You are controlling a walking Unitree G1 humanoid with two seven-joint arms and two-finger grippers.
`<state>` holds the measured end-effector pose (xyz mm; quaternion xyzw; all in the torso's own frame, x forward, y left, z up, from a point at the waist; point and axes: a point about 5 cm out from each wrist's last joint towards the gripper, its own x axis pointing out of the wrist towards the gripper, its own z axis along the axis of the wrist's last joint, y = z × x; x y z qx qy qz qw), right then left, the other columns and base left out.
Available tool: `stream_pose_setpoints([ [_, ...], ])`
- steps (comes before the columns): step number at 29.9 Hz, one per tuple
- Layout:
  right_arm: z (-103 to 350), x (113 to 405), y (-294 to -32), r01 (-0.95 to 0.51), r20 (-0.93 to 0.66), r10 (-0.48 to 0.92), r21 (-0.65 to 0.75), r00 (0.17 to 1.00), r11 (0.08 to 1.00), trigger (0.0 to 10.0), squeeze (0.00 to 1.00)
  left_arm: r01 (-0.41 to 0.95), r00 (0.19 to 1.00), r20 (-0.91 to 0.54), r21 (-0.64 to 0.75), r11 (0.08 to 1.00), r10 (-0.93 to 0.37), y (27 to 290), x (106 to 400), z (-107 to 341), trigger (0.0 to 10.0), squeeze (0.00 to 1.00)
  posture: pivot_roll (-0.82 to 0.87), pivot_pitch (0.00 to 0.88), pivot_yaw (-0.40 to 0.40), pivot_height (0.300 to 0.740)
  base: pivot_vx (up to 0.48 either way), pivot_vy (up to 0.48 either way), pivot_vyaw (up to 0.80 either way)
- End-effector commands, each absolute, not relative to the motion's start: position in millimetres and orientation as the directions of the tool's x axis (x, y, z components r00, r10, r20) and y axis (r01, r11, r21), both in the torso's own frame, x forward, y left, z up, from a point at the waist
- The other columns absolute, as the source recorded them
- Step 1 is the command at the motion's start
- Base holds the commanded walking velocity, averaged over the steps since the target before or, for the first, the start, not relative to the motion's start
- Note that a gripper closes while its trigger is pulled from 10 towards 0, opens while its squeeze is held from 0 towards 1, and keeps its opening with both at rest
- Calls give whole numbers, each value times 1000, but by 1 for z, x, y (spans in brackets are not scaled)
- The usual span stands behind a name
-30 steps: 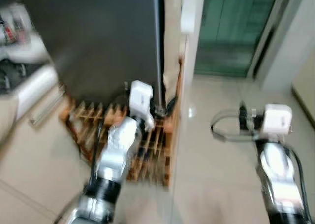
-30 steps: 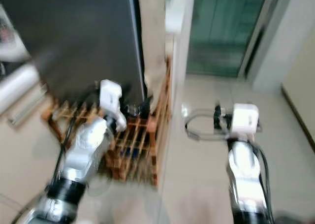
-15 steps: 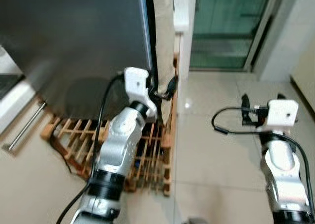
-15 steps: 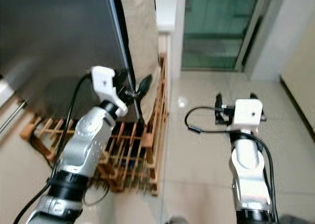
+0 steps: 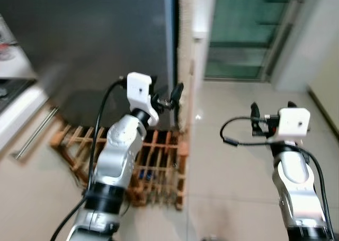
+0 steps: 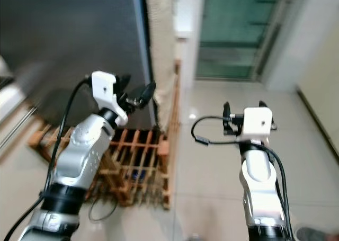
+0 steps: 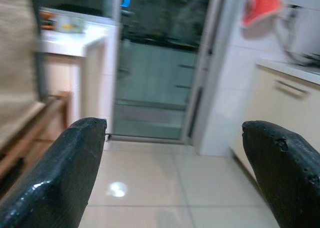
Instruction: Restocking fridge
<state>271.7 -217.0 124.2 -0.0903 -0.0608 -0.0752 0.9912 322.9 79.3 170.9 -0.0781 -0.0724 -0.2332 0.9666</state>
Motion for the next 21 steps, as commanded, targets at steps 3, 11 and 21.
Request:
stream_pose_setpoints([
  [3,127,275,-212,147,145,-122,-174,982,974,10000,0,449,889,148,-106,887,-432,77,329,173,10000,0,-137,0,64,740,0,0,0],
  [11,127,276,-211,145,146,-120,-172,982,974,10000,0,444,896,84,-108,889,-437,72,340,167,10000,0,-145,0,66,740,0,0,0],
  [21,126,270,-212,152,142,-128,-173,982,973,10000,0,405,914,66,-161,900,-399,61,355,174,10000,0,-174,0,74,740,0,0,0],
])
